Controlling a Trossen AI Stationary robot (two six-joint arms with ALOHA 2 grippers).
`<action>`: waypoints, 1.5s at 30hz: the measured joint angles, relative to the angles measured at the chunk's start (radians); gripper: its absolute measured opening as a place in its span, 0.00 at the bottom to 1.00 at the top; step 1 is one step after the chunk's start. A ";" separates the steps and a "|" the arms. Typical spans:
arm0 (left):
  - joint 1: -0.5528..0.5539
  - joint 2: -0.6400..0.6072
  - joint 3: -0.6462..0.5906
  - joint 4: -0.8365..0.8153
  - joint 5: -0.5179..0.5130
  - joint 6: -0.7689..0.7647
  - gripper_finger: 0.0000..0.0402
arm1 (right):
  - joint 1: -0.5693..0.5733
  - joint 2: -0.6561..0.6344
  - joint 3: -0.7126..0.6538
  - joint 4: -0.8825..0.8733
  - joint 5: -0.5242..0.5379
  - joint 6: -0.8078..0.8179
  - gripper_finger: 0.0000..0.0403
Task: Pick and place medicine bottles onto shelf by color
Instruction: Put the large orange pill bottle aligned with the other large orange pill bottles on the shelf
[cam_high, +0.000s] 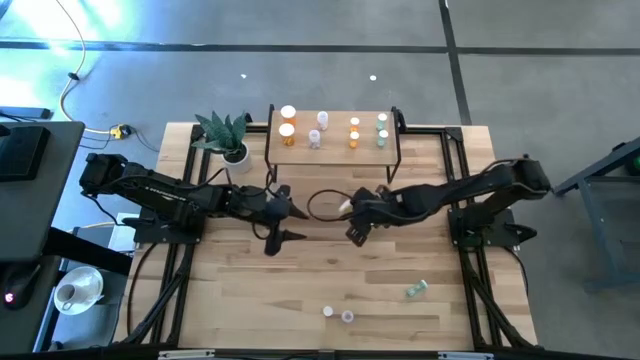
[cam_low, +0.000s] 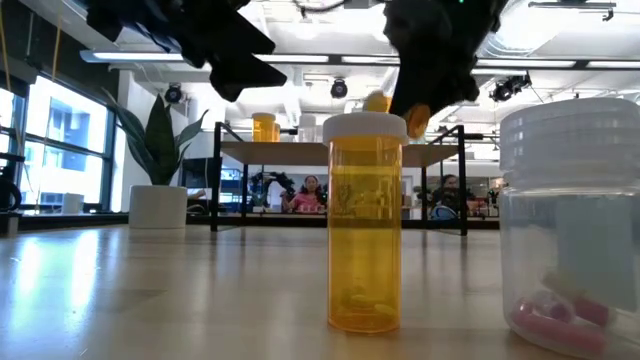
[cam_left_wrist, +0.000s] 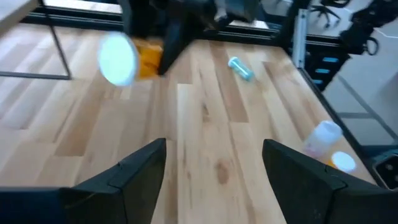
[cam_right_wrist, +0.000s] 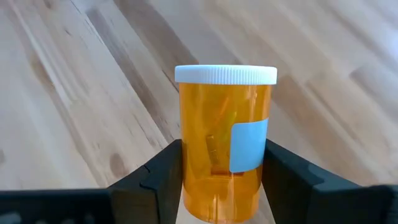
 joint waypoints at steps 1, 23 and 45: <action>0.000 0.000 0.000 0.001 0.011 0.003 0.65 | 0.003 -0.016 0.000 0.000 0.008 -0.013 0.43; 0.003 0.005 0.000 0.253 -0.083 0.159 0.78 | 0.019 -0.197 0.000 0.354 -0.076 -0.492 0.43; 0.000 0.005 0.000 0.438 -0.063 0.167 0.78 | 0.022 -0.100 0.001 0.665 -0.267 -0.702 0.43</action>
